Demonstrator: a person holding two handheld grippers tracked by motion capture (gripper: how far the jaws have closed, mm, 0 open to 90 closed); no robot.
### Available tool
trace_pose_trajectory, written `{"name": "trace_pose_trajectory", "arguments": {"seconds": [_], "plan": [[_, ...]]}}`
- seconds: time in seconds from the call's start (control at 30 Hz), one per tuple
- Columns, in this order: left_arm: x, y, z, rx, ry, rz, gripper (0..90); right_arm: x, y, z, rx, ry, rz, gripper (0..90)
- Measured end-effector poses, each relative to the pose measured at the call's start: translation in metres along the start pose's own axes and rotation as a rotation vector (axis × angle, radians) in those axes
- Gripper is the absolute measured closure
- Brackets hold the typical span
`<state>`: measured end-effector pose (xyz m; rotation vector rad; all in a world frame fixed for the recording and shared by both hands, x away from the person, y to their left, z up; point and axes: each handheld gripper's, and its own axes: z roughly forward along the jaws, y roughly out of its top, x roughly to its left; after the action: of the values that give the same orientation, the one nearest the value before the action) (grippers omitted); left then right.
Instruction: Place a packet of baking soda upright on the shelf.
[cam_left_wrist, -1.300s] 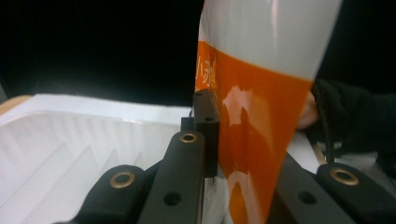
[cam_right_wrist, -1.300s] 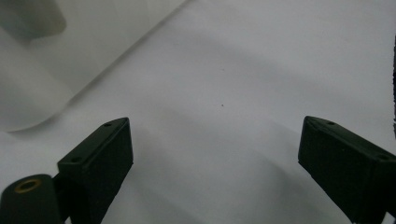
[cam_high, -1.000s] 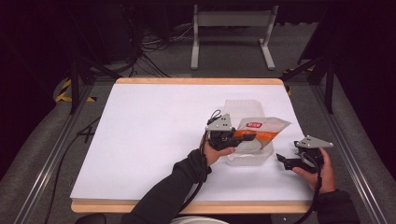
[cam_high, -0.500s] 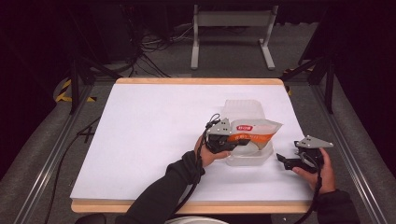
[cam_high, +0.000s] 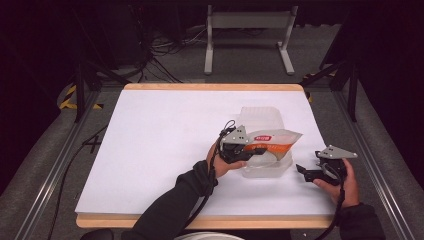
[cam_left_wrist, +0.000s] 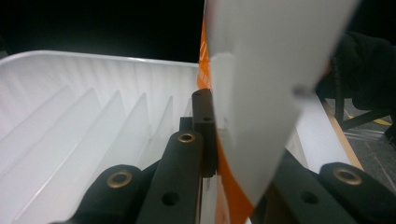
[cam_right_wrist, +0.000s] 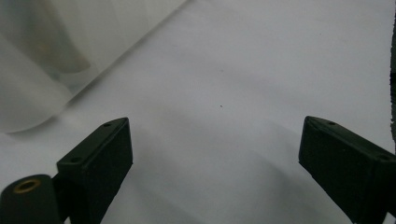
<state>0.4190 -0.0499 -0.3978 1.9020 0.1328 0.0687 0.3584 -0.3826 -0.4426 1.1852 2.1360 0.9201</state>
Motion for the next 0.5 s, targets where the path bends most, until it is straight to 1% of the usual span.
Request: {"name": "trace_pose_trajectory", "arguments": {"seconds": [0.13, 0.27, 0.3, 0.5], "plan": [[0.0, 0.005, -0.006, -0.018, 0.007, 0.012, 87.9, 0.0, 0.0, 0.0, 0.0, -0.001, 0.001, 10.6], [0.0, 0.011, -0.016, -0.039, 0.016, 0.014, 86.9, 0.0, 0.0, 0.0, -0.001, -0.001, -0.001, 10.6], [-0.001, 0.013, -0.02, -0.045, 0.022, 0.024, 86.6, 0.0, 0.0, 0.0, -0.003, -0.001, 0.0, 10.6], [-0.003, 0.02, -0.036, -0.048, 0.047, 0.043, 82.6, -0.001, -0.001, -0.003, -0.034, -0.002, 0.014, 11.1]]}}
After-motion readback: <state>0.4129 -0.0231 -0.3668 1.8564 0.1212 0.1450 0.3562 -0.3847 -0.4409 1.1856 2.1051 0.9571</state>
